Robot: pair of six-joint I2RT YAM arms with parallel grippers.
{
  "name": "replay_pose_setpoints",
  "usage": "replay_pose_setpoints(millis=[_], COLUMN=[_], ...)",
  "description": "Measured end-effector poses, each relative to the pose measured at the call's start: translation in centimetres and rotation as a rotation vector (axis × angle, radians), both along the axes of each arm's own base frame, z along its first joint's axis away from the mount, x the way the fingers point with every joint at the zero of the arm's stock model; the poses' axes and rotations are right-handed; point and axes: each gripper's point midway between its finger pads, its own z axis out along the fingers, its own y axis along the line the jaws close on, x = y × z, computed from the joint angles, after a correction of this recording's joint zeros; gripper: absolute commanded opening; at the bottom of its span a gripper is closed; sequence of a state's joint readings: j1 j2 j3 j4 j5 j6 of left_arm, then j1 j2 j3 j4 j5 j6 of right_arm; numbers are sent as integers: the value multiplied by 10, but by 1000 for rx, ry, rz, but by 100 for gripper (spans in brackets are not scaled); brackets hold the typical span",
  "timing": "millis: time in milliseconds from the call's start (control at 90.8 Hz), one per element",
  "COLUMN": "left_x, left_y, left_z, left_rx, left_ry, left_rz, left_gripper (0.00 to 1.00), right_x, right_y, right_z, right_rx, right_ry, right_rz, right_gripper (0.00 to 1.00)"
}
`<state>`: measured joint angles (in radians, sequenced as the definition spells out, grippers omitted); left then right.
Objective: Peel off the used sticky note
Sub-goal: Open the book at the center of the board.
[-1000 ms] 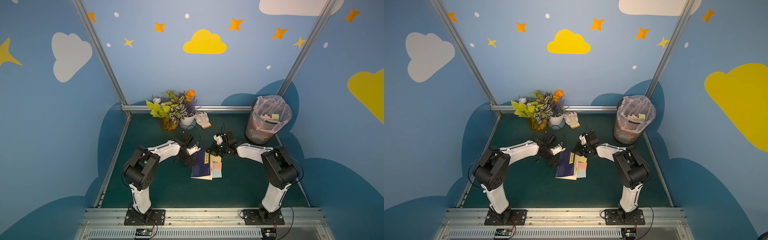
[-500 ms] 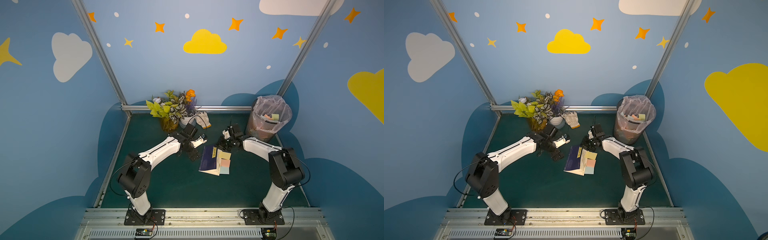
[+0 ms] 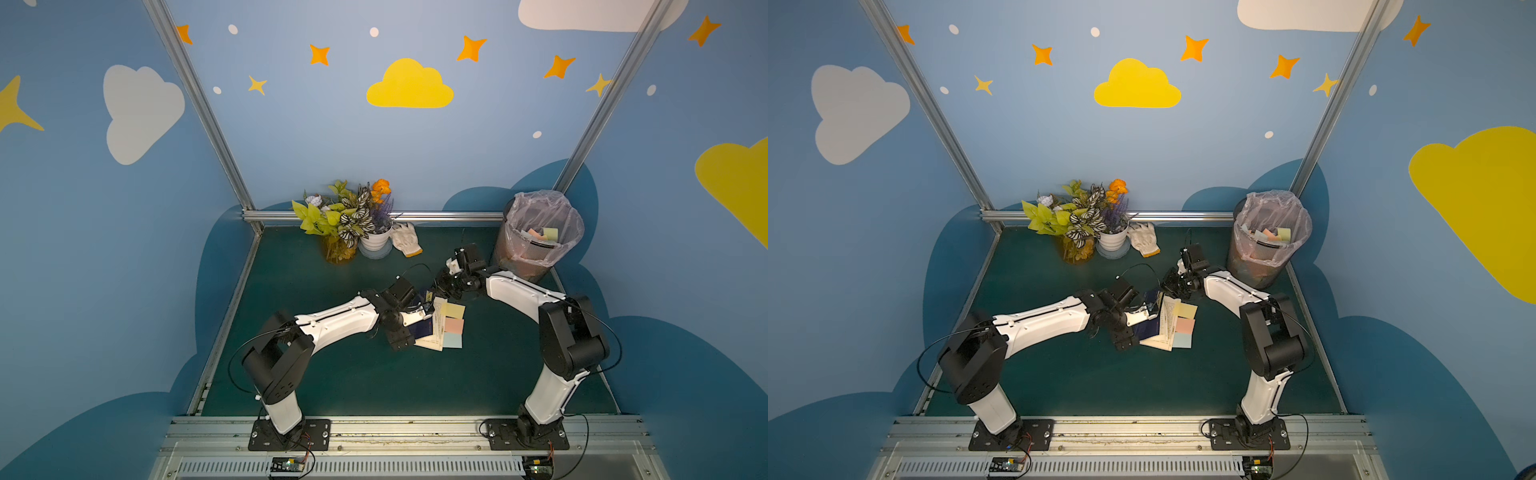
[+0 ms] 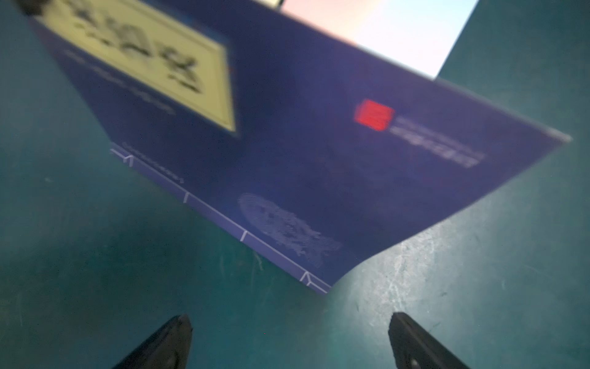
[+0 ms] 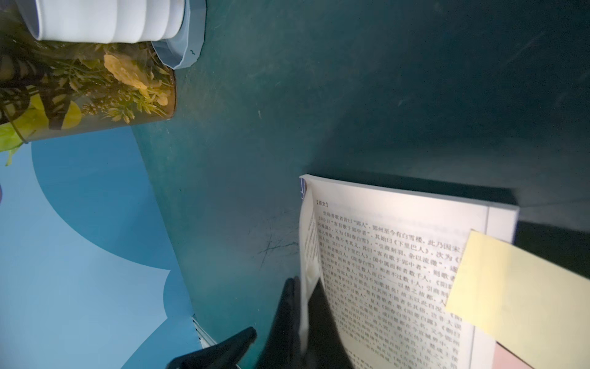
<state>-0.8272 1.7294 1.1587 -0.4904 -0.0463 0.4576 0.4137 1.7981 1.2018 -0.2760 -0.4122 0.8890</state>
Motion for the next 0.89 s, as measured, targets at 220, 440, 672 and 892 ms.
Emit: replay_pose_setpoints(millis=[220, 440, 672, 892], left_x=[8, 17, 11, 18], left_y=[-23, -32, -14, -11], left_z=[4, -1, -25, -27], left_rx=[-26, -32, 25, 31], left_ry=[-118, -189, -202, -250], left_rz=[-24, -16, -16, 0], left_gripper=[100, 100, 100, 100], right_x=[2, 3, 7, 7], right_y=[1, -1, -5, -4], right_z=[0, -1, -1, -1], right_rx=[12, 30, 51, 59], right_ry=[21, 42, 60, 64], right_rz=[-20, -40, -62, -59], right_gripper=[0, 0, 0, 0])
